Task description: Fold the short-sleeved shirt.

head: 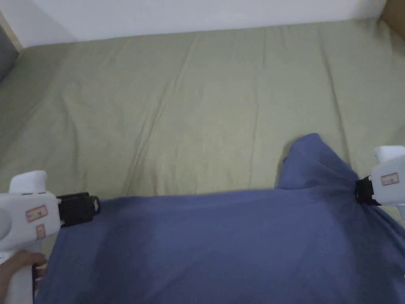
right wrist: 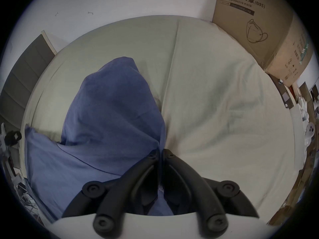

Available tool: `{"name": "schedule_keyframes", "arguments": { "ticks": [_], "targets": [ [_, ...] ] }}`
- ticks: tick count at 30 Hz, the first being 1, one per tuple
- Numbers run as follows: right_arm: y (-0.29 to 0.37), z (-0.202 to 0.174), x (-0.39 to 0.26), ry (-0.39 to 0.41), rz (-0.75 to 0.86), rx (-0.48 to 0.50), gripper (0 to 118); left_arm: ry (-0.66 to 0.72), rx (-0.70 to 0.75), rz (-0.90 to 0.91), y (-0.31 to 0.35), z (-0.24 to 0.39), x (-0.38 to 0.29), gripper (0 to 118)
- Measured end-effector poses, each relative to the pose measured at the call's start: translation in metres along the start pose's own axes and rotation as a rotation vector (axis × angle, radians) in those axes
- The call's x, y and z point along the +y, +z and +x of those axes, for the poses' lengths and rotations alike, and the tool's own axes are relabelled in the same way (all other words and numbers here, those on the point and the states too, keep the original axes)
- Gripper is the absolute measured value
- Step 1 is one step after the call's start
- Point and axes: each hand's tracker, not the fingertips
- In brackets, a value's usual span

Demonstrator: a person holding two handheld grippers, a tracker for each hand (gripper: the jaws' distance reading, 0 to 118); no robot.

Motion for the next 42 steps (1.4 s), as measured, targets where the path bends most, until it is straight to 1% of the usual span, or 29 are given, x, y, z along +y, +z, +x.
{"name": "schedule_keyframes", "arguments": {
  "ticks": [2, 3, 4, 5, 6, 7, 8, 9, 10, 12, 13, 14, 17, 18, 19, 20, 22, 26, 28, 29, 30, 32, 33, 34, 36, 38, 40, 41, 42],
  "targets": [
    [0.0, -0.001, 0.001, -0.019, -0.004, 0.0, 3, -0.001, 0.034, -0.025, -0.029, 0.002, 0.012, 89],
    [-0.001, 0.0, -0.002, -0.045, -0.008, 0.025, 3, 0.008, 0.065, -0.07, -0.043, 0.003, 0.015, 89],
    [-0.001, 0.0, -0.003, -0.052, -0.009, 0.028, 3, 0.063, 0.071, -0.114, -0.056, 0.004, 0.014, 80],
    [-0.001, 0.0, -0.003, -0.057, -0.009, 0.029, 3, 0.052, 0.114, -0.128, -0.06, 0.009, 0.01, 60],
    [-0.006, 0.012, 0.0, -0.083, -0.054, 0.02, 3, -0.042, 0.117, -0.092, -0.057, 0.013, 0.01, 58],
    [-0.008, 0.016, 0.004, -0.09, -0.052, 0.019, 3, -0.076, 0.129, -0.087, -0.048, 0.018, 0.011, 55],
    [-0.008, 0.015, 0.006, -0.095, -0.054, 0.018, 3, -0.08, 0.139, -0.072, -0.04, 0.02, 0.013, 43],
    [-0.004, 0.015, 0.009, -0.103, -0.053, 0.021, 3, -0.072, 0.13, -0.073, -0.034, 0.02, 0.013, 1],
    [0.007, 0.014, 0.008, -0.114, -0.033, 0.032, 3, -0.034, 0.077, -0.104, -0.031, 0.018, 0.015, 1],
    [0.022, 0.014, 0.009, -0.123, -0.015, 0.065, 3, -0.014, 0.036, -0.104, -0.017, 0.013, 0.014, 0],
    [0.033, 0.015, 0.009, -0.152, 0.007, 0.097, 3, -0.019, 0.028, -0.09, -0.004, 0.011, 0.011, 0],
    [0.049, 0.021, 0.002, -0.19, -0.022, 0.104, 3, -0.024, 0.02, -0.074, 0.009, 0.01, 0.008, 0],
    [0.088, 0.032, 0.002, -0.239, 0.034, 0.162, 3, -0.052, -0.013, -0.02, 0.061, 0.002, -0.002, 0],
    [0.107, 0.034, -0.007, -0.229, 0.095, 0.195, 3, -0.054, -0.023, 0.001, 0.079, -0.001, -0.006, 0],
    [0.123, 0.034, -0.015, -0.232, 0.11, 0.206, 3, -0.059, -0.032, 0.033, 0.098, -0.004, -0.01, 0],
    [0.138, 0.034, -0.021, -0.229, 0.112, 0.194, 3, -0.057, -0.037, 0.049, 0.118, -0.008, -0.016, 0],
    [0.166, 0.037, -0.044, -0.221, 0.161, 0.215, 3, -0.062, -0.054, 0.069, 0.152, -0.014, -0.03, 1],
    [0.209, 0.046, -0.104, -0.231, 0.179, 0.237, 3, -0.106, -0.073, 0.087, 0.209, -0.021, -0.073, 1],
    [0.221, 0.046, -0.141, -0.221, 0.166, 0.209, 3, -0.117, -0.085, 0.085, 0.228, -0.027, -0.101, 1],
    [0.222, 0.046, -0.16, -0.204, 0.143, 0.2, 3, -0.123, -0.084, 0.075, 0.23, -0.03, -0.114, 1],
    [0.22, 0.047, -0.184, -0.205, 0.12, 0.187, 3, -0.13, -0.077, 0.056, 0.231, -0.034, -0.13, 1],
    [0.208, 0.051, -0.22, -0.244, 0.041, 0.179, 3, -0.128, -0.063, -0.01, 0.225, -0.043, -0.158, 1],
    [0.199, 0.052, -0.236, -0.255, 0.002, 0.173, 3, -0.104, -0.067, -0.047, 0.216, -0.049, -0.17, 1],
    [0.188, 0.051, -0.255, -0.28, -0.028, 0.147, 3, -0.089, -0.05, -0.081, 0.207, -0.053, -0.183, 1],
    [0.171, 0.048, -0.281, -0.271, -0.075, 0.101, 3, -0.087, -0.055, -0.116, 0.196, -0.06, -0.207, 1],
    [0.162, 0.046, -0.299, -0.336, -0.089, 0.106, 3, -0.072, -0.043, -0.142, 0.186, -0.065, -0.221, 1],
    [0.161, 0.046, -0.305, -0.385, -0.055, 0.142, 3, -0.065, -0.054, -0.14, 0.185, -0.071, -0.228, 1],
    [0.165, 0.046, -0.301, -0.368, -0.019, 0.125, 3, -0.048, -0.059, -0.123, 0.184, -0.072, -0.227, 2],
    [0.171, 0.045, -0.301, -0.363, -0.003, 0.122, 4, -0.023, -0.067, -0.111, 0.184, -0.075, -0.226, 7]
  ]
}}
